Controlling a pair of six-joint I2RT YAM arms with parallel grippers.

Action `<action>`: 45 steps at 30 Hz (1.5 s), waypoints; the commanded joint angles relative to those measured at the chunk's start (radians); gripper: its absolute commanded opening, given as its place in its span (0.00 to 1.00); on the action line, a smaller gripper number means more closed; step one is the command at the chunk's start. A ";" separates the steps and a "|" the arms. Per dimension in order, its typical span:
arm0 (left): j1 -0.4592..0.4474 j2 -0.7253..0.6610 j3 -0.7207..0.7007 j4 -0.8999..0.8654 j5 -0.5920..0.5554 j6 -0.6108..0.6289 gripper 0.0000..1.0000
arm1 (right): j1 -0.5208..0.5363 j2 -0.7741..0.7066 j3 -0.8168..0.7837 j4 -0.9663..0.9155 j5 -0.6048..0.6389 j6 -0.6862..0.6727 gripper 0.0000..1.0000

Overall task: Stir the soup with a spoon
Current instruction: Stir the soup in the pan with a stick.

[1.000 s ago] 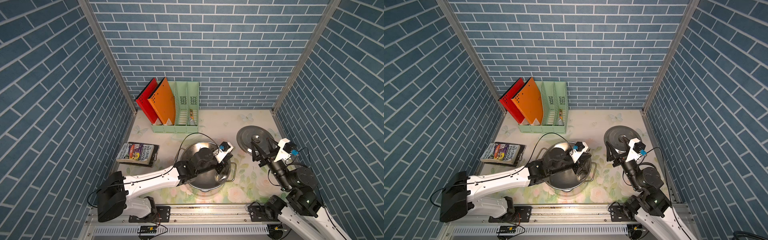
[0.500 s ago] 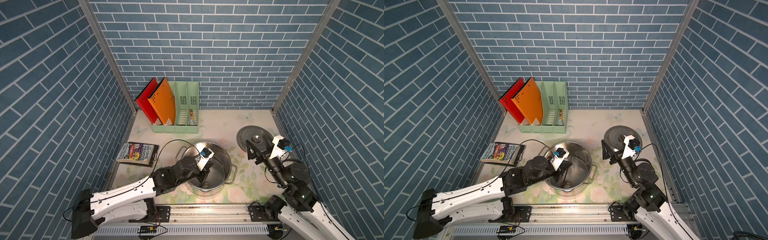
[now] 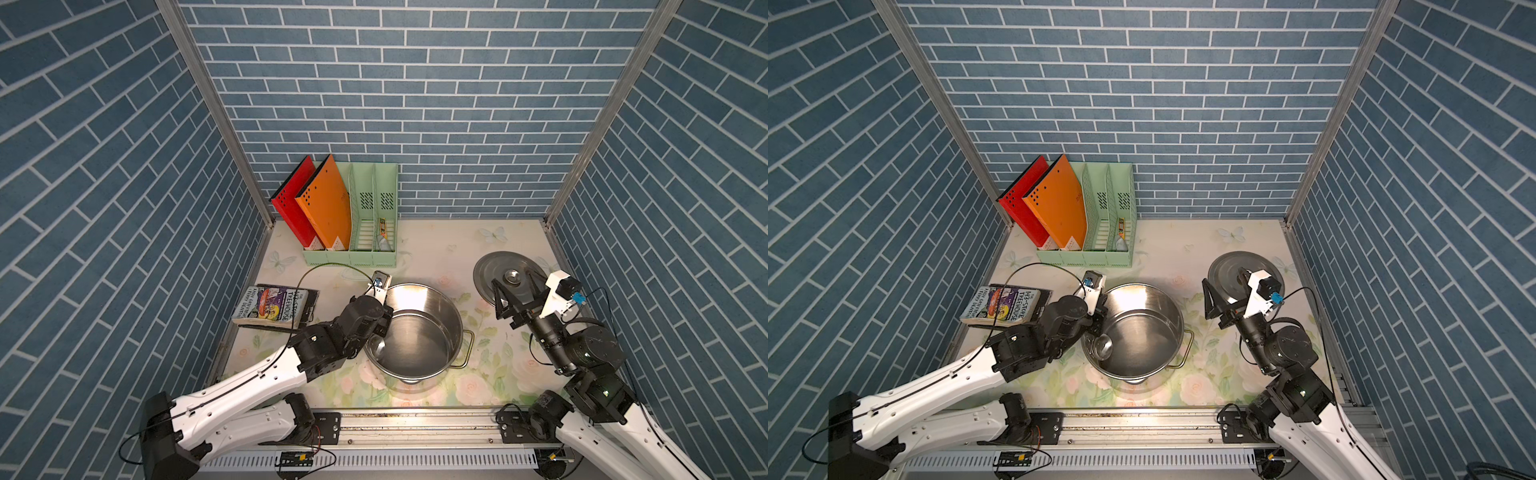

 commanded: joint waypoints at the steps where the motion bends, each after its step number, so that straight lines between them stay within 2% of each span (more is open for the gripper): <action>1: 0.010 0.058 0.010 0.184 -0.050 0.079 0.00 | 0.002 -0.021 0.009 0.012 0.005 0.011 1.00; 8: 0.011 0.229 0.042 0.518 -0.011 0.181 0.00 | 0.003 -0.050 0.031 -0.041 0.018 -0.001 0.99; 15: 0.008 0.317 0.027 0.747 0.221 0.178 0.00 | 0.002 -0.095 0.029 -0.084 0.048 -0.001 0.99; 22: -0.002 0.319 -0.061 0.922 0.464 0.136 0.00 | 0.003 -0.095 0.023 -0.086 0.052 -0.004 0.99; 29: -0.026 0.229 -0.177 0.972 0.693 0.136 0.00 | 0.002 -0.084 0.012 -0.068 0.045 -0.004 0.99; 33: -0.035 0.165 -0.217 0.884 0.782 0.124 0.00 | 0.003 -0.078 0.004 -0.055 0.043 -0.003 0.99; 39: -0.048 0.052 -0.280 0.714 0.770 0.089 0.00 | 0.002 -0.044 -0.004 -0.018 0.024 0.000 0.98; 45: -0.048 -0.113 -0.305 0.475 0.537 0.068 0.00 | 0.002 -0.009 0.000 0.011 0.004 0.000 0.98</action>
